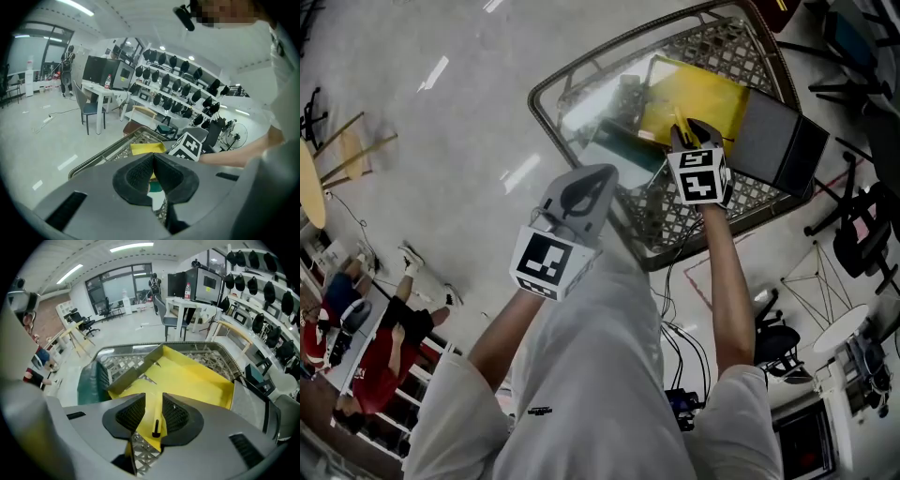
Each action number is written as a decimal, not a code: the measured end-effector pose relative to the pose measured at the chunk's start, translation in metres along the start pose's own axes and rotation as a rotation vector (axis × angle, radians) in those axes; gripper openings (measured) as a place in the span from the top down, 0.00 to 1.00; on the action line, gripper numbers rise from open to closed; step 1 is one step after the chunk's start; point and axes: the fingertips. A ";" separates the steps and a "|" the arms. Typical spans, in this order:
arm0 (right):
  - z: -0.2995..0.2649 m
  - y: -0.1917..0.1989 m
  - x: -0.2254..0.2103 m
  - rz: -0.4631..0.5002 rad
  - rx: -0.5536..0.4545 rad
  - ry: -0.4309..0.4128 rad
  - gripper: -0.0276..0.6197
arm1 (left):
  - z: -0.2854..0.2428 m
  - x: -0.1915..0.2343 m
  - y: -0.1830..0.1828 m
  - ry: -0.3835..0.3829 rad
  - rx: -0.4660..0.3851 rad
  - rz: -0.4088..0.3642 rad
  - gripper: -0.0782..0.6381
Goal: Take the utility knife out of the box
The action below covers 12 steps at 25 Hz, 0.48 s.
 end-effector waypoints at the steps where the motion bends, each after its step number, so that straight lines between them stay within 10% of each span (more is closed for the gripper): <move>1: -0.004 0.004 -0.001 0.001 0.015 -0.003 0.80 | -0.001 0.001 0.002 -0.001 0.003 0.003 0.89; 12: -0.029 0.045 -0.007 0.030 0.176 0.000 0.82 | -0.004 0.011 0.019 -0.019 0.013 0.024 0.89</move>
Point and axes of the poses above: the fingertips, and each gripper's own axes: z backward along the fingers, x to its left, y out of its underside, and after that the axes turned 15 degrees about -x, right-handed
